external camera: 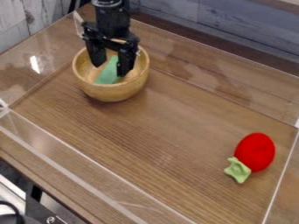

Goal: Remove the green block from the brown bowl and put it on the table

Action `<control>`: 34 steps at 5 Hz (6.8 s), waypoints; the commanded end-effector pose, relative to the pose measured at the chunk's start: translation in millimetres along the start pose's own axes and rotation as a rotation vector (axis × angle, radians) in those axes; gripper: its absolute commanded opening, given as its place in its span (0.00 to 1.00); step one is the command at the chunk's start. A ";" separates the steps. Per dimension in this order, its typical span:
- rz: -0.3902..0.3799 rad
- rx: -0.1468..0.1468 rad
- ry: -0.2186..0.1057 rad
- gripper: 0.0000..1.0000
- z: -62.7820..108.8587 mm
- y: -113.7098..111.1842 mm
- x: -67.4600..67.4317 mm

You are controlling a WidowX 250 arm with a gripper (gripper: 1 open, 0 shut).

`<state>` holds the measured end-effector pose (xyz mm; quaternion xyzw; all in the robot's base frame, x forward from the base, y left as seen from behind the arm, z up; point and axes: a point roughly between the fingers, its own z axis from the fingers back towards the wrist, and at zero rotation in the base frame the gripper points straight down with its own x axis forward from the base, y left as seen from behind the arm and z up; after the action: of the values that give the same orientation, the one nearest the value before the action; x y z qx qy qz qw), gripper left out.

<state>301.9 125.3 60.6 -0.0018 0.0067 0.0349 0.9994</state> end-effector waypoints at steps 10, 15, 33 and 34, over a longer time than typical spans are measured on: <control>0.034 -0.029 -0.079 1.00 20.8 12.9 26.3; 0.043 -0.018 -0.045 0.00 -9.1 16.6 34.2; -0.207 -0.130 -0.084 0.00 -14.3 -130.3 20.4; -0.211 -0.132 -0.070 0.00 -23.5 -132.9 19.5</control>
<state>324.1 -3.7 24.3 -0.0692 -0.0084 -0.0650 0.9954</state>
